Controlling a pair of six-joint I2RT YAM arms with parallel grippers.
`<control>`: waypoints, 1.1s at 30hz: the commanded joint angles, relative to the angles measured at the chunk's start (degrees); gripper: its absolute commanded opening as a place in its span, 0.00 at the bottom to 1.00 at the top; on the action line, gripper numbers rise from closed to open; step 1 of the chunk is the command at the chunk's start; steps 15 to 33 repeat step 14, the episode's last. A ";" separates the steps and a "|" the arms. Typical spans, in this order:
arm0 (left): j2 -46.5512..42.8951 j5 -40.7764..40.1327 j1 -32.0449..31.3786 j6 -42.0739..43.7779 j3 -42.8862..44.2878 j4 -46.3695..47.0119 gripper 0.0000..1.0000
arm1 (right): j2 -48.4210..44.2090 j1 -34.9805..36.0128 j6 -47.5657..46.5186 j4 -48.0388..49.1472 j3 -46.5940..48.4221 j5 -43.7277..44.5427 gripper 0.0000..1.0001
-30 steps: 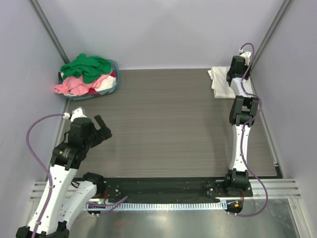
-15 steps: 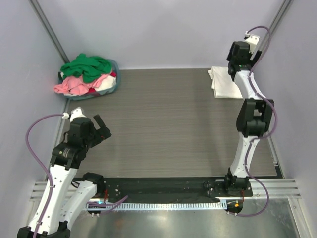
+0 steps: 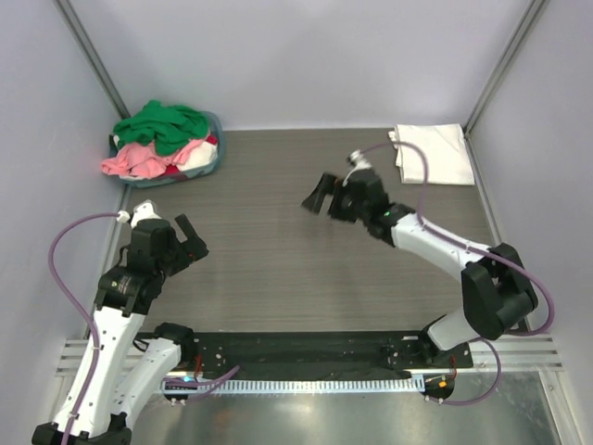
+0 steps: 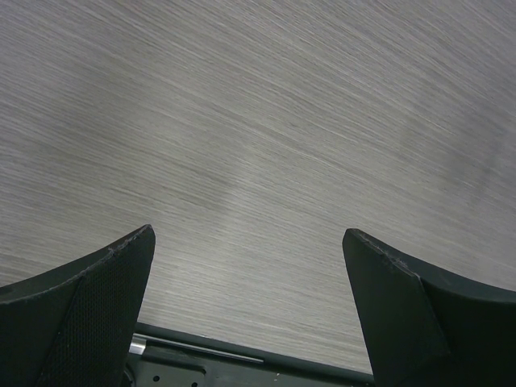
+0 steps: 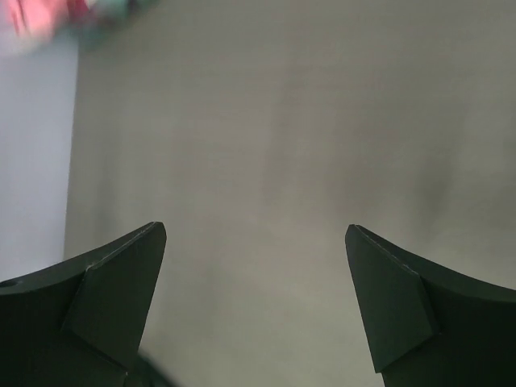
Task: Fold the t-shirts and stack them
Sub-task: Reset both grippers
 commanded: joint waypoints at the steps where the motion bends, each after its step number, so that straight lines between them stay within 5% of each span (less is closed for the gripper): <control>1: -0.38 -1.03 0.34 -0.66 0.06 0.93 1.00 | -2.74 9.95 5.97 1.44 -5.40 -9.22 1.00; 8: -2.22 -2.70 0.34 -1.36 0.06 0.49 1.00 | -9.24 19.38 10.89 5.23 -15.16 -7.11 1.00; 33: -2.49 -3.23 0.34 -1.62 0.06 0.32 1.00 | -14.96 20.26 11.42 -0.38 -17.46 -1.76 1.00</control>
